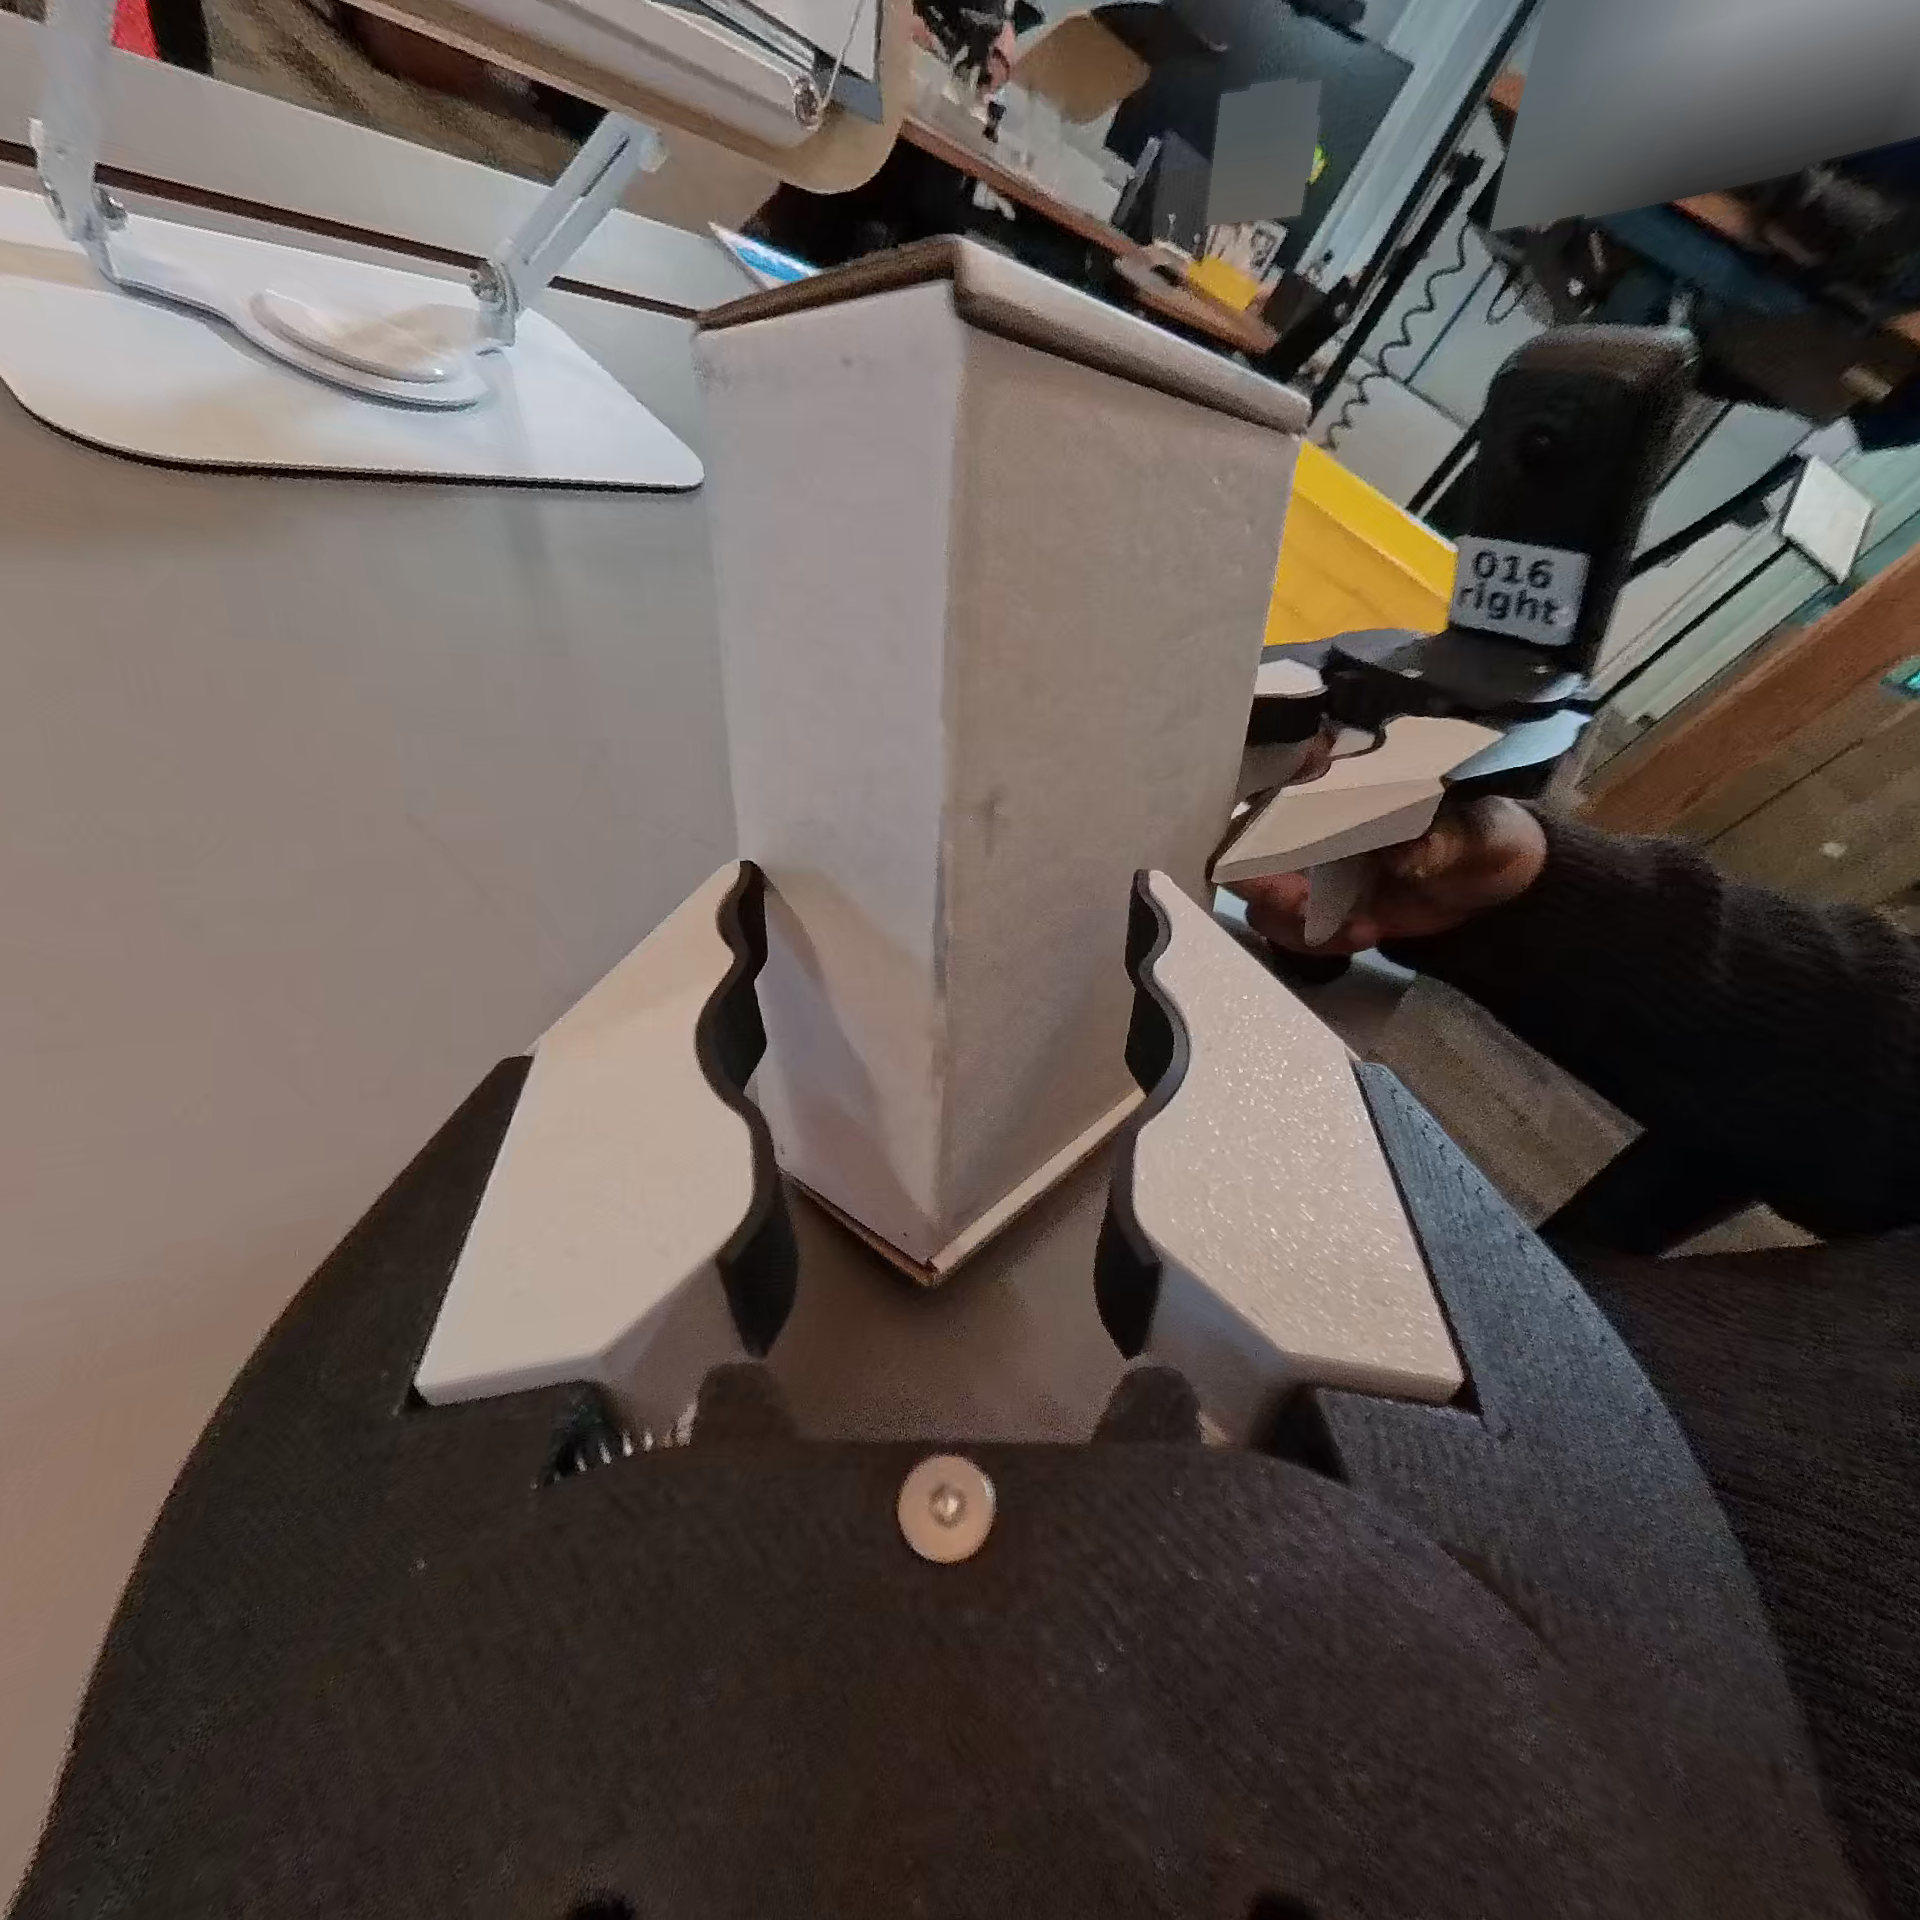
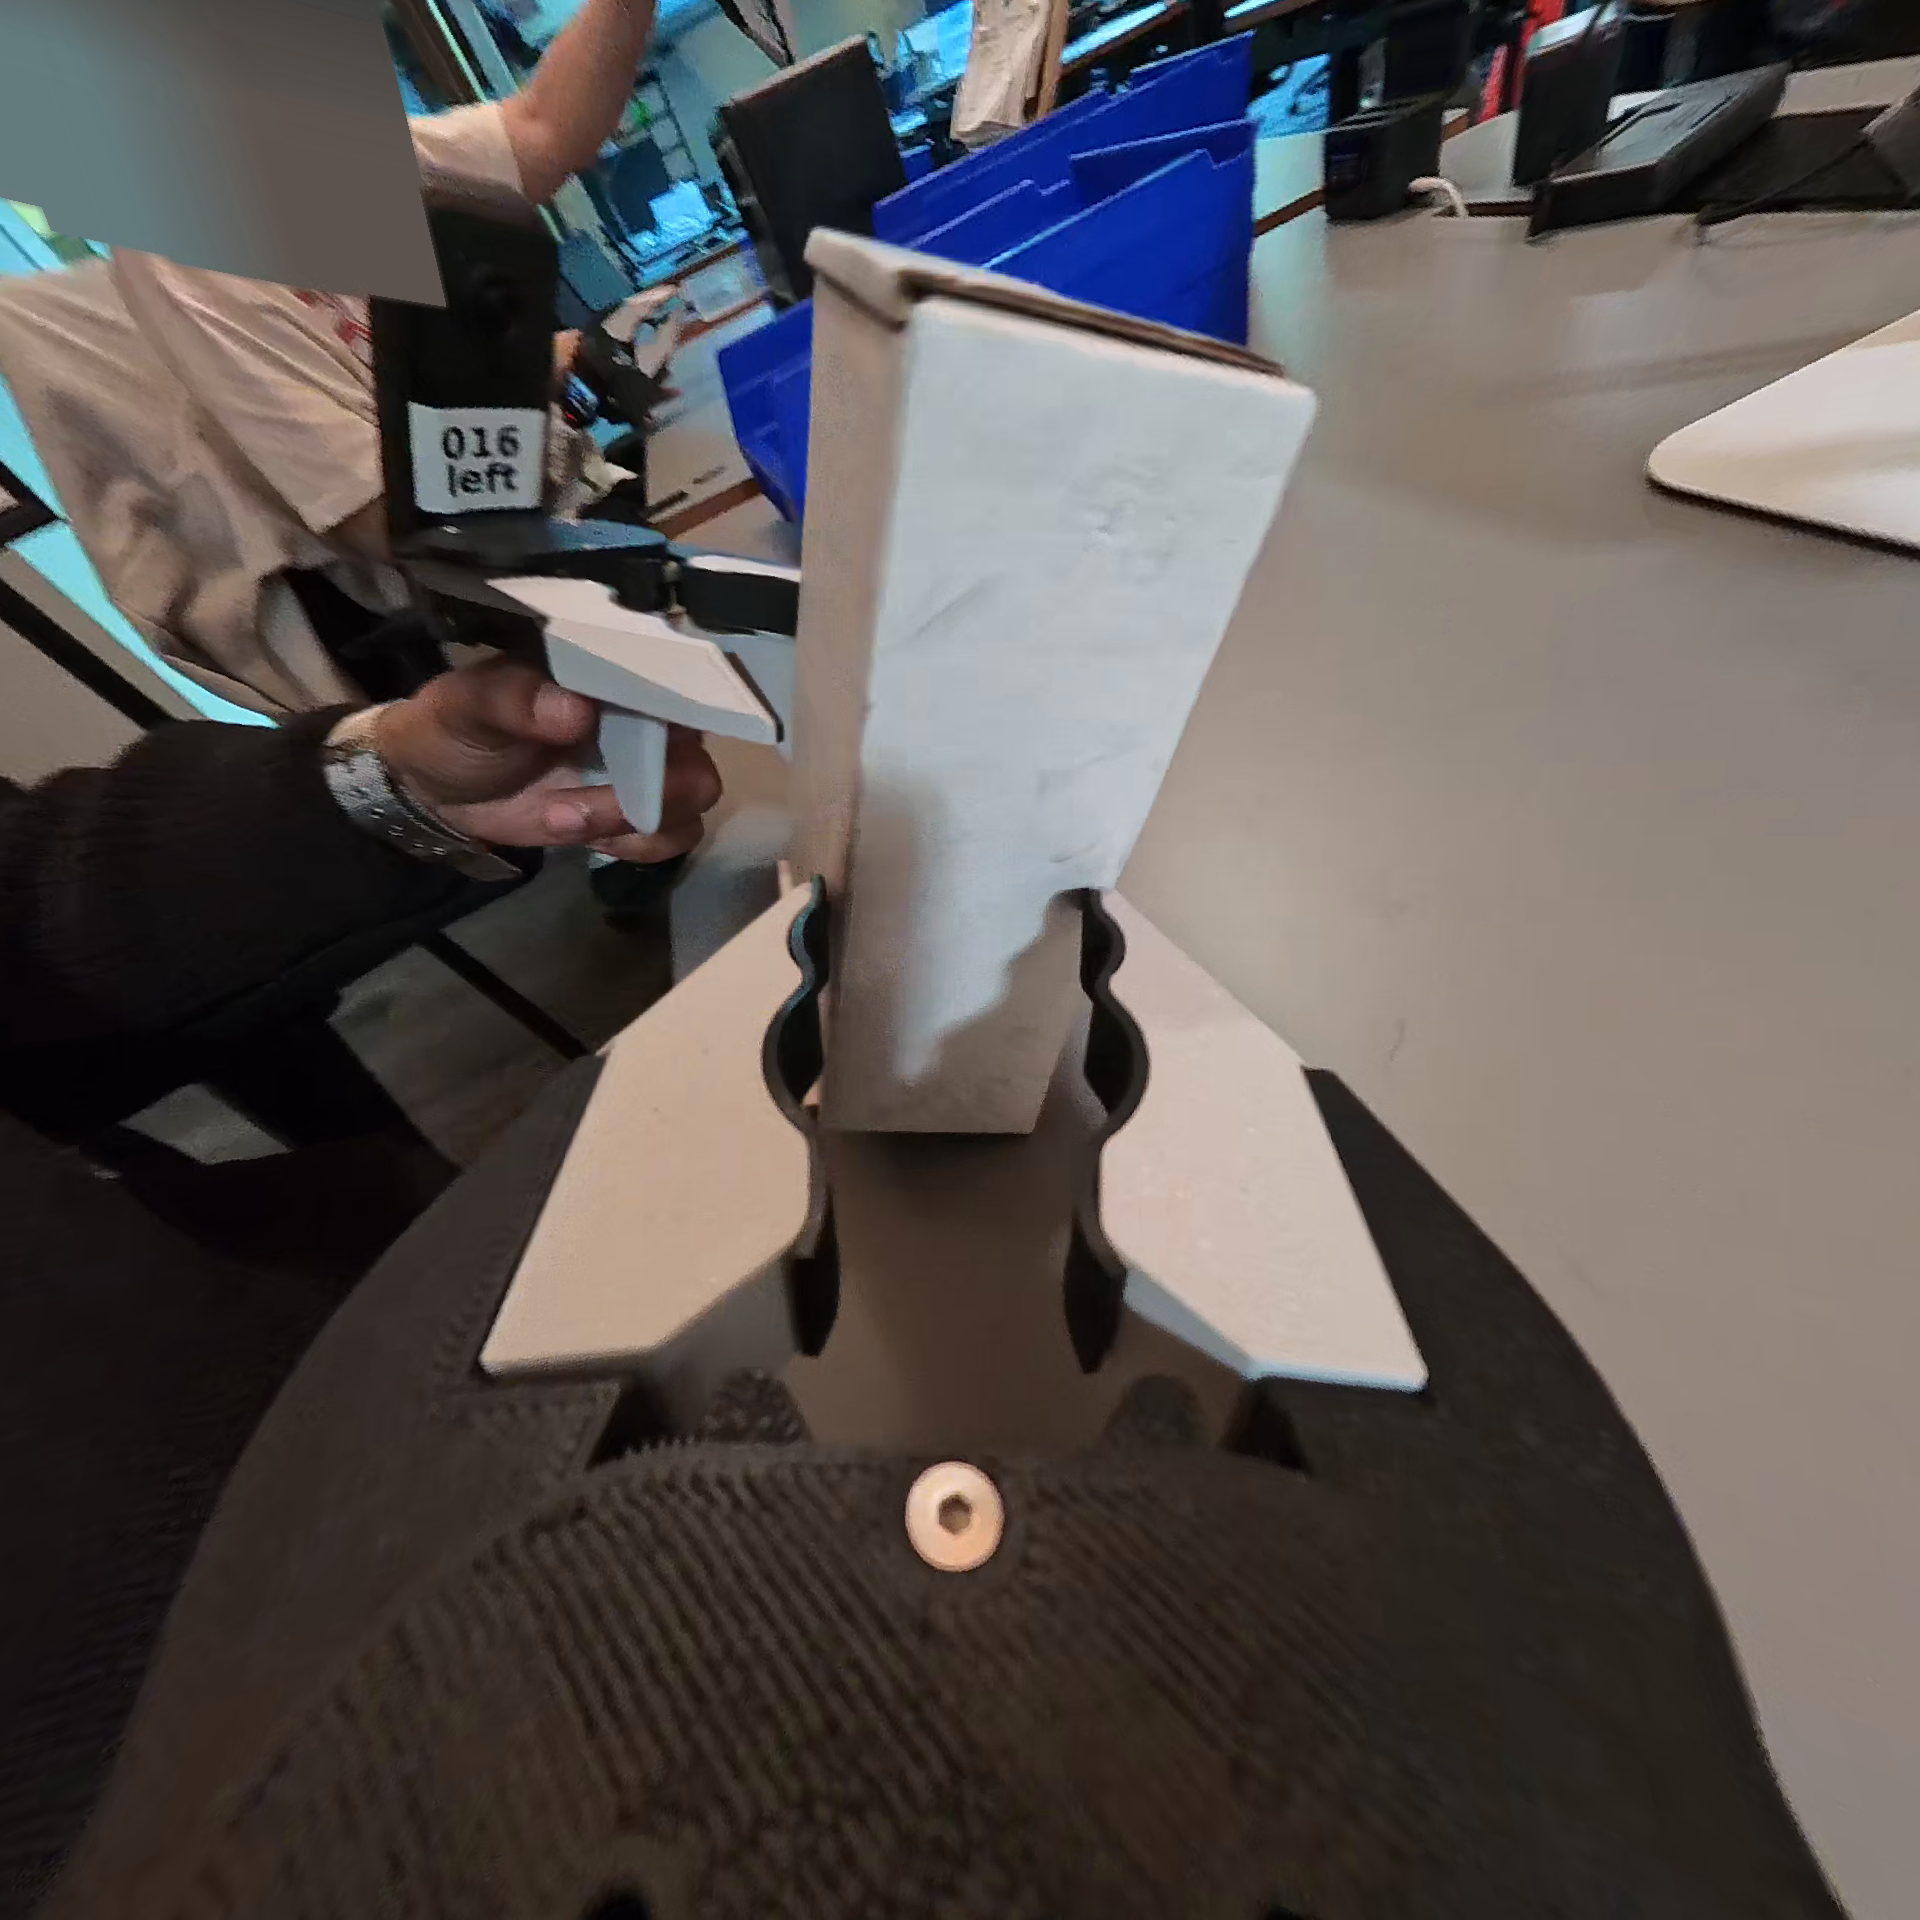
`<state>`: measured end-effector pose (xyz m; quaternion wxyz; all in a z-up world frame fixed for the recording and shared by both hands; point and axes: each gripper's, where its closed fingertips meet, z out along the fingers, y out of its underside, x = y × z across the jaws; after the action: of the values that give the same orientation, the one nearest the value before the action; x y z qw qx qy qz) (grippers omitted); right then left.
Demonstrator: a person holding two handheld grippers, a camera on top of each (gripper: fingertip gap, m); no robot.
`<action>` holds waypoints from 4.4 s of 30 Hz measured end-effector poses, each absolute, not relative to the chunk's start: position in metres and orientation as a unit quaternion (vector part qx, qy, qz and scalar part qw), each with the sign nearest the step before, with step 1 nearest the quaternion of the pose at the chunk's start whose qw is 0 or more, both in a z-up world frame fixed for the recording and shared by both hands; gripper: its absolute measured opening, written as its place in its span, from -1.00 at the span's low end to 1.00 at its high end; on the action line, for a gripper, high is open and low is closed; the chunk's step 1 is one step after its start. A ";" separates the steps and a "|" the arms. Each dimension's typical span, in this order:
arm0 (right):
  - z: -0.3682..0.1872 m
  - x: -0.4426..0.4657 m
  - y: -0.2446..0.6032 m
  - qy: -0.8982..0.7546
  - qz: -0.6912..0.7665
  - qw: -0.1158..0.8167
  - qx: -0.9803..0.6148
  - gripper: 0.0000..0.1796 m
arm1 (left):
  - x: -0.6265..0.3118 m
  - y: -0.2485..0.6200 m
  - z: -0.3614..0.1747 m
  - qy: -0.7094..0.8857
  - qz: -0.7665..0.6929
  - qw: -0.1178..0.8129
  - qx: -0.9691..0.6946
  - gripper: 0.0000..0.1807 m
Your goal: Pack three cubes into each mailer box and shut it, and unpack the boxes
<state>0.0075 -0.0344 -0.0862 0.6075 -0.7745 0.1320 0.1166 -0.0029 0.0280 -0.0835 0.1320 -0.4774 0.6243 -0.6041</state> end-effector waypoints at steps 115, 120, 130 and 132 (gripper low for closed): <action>-0.095 -0.003 -0.053 0.065 0.245 0.559 -0.790 0.15 | -0.049 0.035 -0.090 0.697 -0.581 0.118 -0.402 0.45; -0.101 -0.029 -0.040 0.042 0.297 0.525 -0.796 0.30 | -0.049 0.034 -0.087 0.683 -0.599 0.094 -0.407 0.45; -0.092 -0.025 -0.030 0.067 0.310 0.550 -0.773 0.25 | -0.048 0.044 -0.074 0.632 -0.647 0.055 -0.424 0.45; -0.093 -0.020 -0.030 0.066 0.290 0.554 -0.778 0.23 | -0.049 0.042 -0.070 0.627 -0.655 0.049 -0.420 0.45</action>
<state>-0.0204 -0.0303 -0.0926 0.5537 -0.7777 0.0663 0.2900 -0.0485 0.0423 -0.0702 0.0495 -0.4201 0.6265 -0.6546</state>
